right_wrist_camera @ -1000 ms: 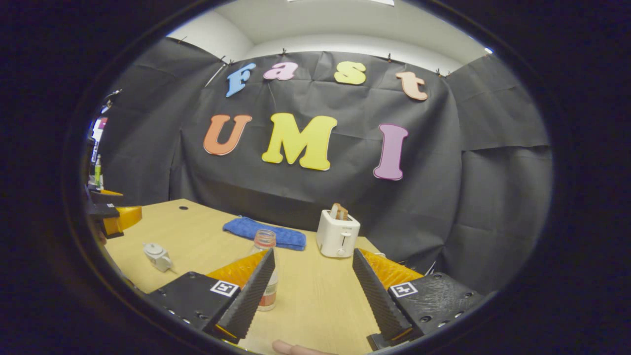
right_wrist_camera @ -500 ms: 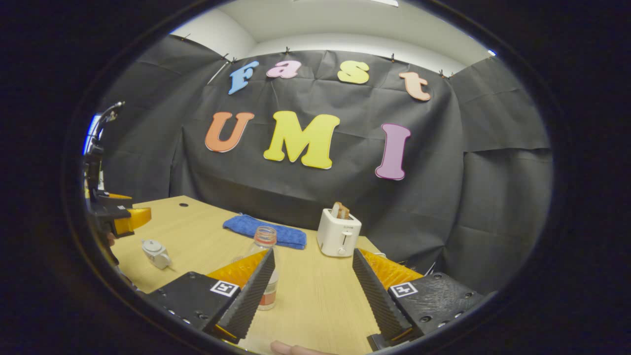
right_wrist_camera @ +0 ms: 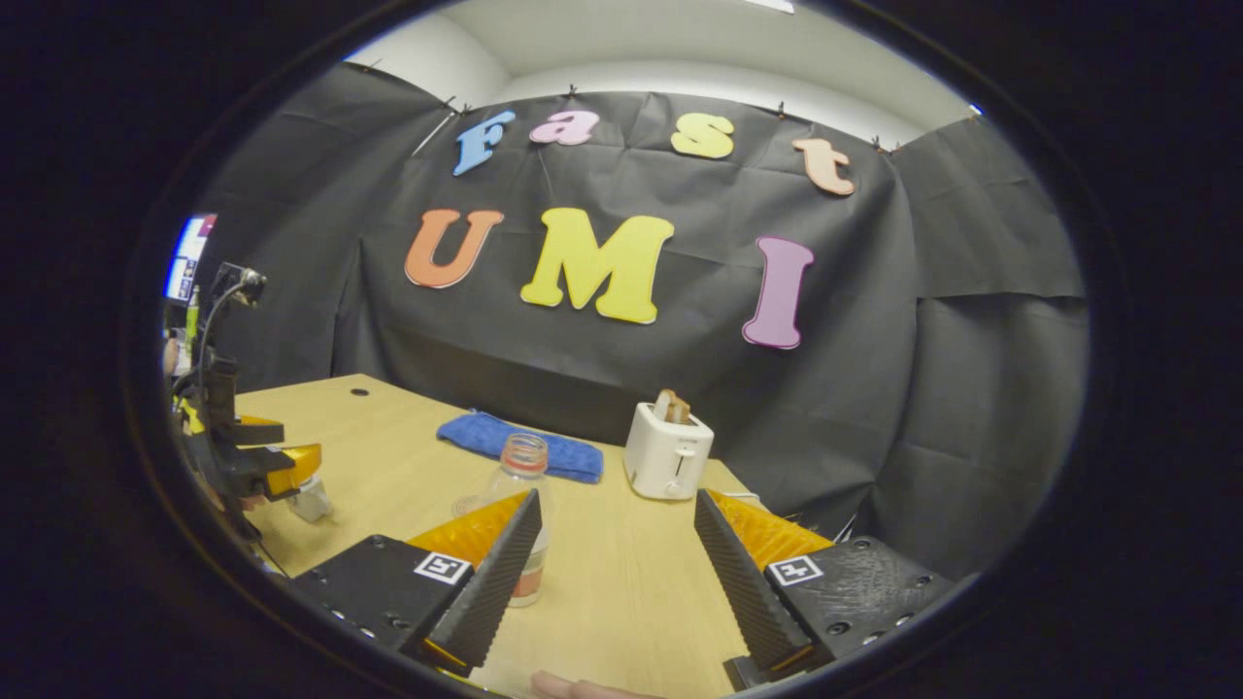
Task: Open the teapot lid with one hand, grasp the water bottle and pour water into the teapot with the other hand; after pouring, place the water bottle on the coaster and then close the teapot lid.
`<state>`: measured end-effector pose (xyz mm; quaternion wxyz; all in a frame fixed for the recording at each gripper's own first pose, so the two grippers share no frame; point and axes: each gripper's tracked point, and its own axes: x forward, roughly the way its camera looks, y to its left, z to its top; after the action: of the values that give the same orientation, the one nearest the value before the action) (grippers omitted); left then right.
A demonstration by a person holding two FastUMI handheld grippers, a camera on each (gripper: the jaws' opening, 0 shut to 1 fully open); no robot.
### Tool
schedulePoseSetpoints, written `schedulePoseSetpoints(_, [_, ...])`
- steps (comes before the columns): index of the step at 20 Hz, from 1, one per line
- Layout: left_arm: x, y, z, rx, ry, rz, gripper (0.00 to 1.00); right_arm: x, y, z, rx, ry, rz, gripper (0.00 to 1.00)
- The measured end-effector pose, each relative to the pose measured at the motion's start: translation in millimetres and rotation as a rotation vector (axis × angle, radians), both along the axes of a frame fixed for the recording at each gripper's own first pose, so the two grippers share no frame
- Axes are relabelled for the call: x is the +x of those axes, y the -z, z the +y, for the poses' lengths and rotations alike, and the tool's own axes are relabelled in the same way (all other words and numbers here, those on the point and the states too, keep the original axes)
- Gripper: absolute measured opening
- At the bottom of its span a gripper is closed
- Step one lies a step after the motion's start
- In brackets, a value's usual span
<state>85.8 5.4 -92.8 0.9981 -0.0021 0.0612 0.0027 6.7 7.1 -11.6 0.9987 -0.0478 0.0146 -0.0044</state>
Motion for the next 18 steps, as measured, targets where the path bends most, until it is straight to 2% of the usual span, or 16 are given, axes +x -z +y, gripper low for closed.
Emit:
schedulePoseSetpoints(3, [4,5,0,0.035,-0.005,-0.004,0.76,0,1,2,0.002,-0.003,0.004,0.95])
schedulePoseSetpoints(7, [8,10,-1,0.014,-0.001,0.0,0.58,0,2,2,0.006,-0.002,0.01,0.95])
schedulePoseSetpoints(14, [14,15,5,0.016,-0.023,0.005,0.46,2,4,4,0.01,-0.006,0.023,0.95])
schedulePoseSetpoints(15, [14,14,5,0.018,-0.023,0.001,0.39,2,5,4,0.011,-0.006,0.024,0.95])
schedulePoseSetpoints(18, [16,14,6,0.025,-0.023,-0.003,0.32,3,9,6,0.012,-0.009,0.031,0.95])
